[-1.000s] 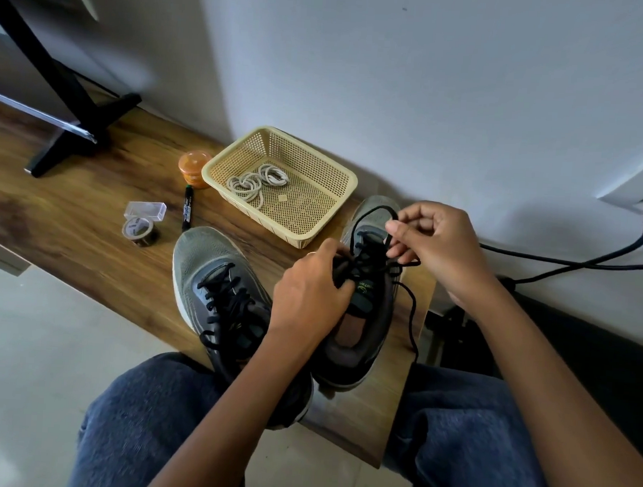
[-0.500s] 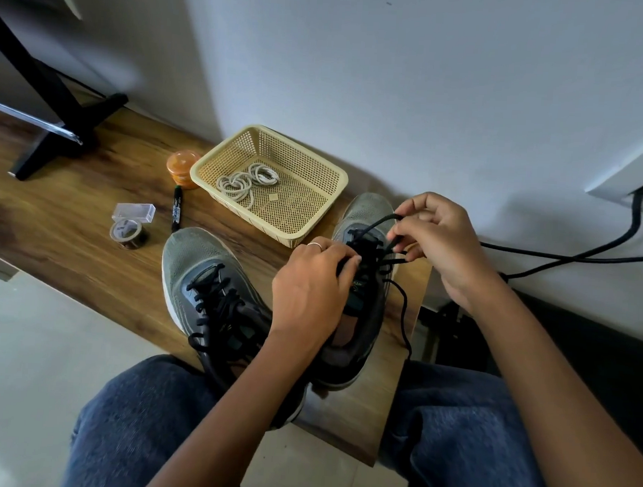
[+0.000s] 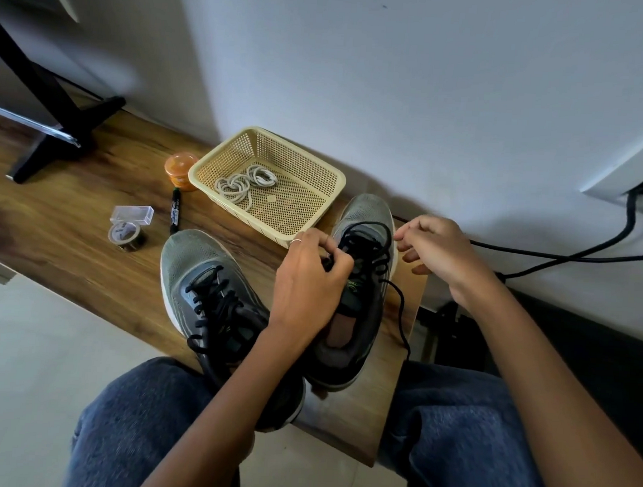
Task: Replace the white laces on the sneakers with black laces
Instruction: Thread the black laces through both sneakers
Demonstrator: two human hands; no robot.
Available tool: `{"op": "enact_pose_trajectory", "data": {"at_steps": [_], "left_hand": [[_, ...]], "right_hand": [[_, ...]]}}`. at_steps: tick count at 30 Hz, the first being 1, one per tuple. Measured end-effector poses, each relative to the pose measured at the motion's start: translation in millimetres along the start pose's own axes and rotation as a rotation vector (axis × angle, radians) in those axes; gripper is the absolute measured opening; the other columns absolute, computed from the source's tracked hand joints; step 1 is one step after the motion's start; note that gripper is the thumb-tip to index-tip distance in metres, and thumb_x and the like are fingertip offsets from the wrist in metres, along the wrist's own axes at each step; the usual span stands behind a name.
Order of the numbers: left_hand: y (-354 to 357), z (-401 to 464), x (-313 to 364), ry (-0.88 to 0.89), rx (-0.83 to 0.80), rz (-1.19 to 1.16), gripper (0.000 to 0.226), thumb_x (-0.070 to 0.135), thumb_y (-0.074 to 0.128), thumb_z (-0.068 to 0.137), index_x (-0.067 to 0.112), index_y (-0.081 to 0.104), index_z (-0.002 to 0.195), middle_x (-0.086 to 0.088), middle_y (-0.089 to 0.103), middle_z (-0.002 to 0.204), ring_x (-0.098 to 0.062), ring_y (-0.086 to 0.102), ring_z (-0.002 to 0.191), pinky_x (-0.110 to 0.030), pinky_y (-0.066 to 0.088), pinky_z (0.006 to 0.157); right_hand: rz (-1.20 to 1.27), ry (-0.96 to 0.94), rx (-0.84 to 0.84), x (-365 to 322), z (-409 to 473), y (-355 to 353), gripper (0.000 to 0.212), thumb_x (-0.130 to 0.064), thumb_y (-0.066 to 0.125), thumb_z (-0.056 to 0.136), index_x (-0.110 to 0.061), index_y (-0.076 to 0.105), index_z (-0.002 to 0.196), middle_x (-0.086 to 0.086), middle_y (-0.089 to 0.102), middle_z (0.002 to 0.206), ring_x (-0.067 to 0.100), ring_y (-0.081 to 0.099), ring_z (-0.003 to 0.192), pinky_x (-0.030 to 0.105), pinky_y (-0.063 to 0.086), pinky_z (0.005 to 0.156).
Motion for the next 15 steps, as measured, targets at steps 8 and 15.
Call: {"op": "enact_pose_trajectory", "data": {"at_steps": [8,15], "left_hand": [[4,10,-19,-0.214,-0.162,-0.314,0.01,0.02,0.057,0.093,0.015,0.063,0.087,0.007,0.062,0.075,-0.004,0.056,0.068,-0.025,0.049,0.068],[4,10,-25,-0.296,-0.233,-0.51,0.015,0.012,0.06,0.094,0.012,0.07,0.084,-0.003,0.071,0.082,-0.012,0.066,0.078,-0.02,0.055,0.071]], "right_hand": [[-0.029,-0.051,-0.141,-3,-5,7,0.011,-0.013,0.057,0.088,-0.009,0.064,0.081,0.0,0.059,0.07,0.012,0.056,0.064,0.024,0.047,0.058],[0.125,-0.469,-0.035,-46,-28,4,0.023,-0.02,0.064,0.088,-0.01,0.063,0.067,0.0,0.051,0.056,0.01,0.041,0.052,0.018,0.035,0.05]]}}
Point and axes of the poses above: each hand's wrist, its own z-axis towards the middle knuckle, its own y-axis out of the palm, x = y × z, the point moved 7 cm from there along z, towards the middle knuckle
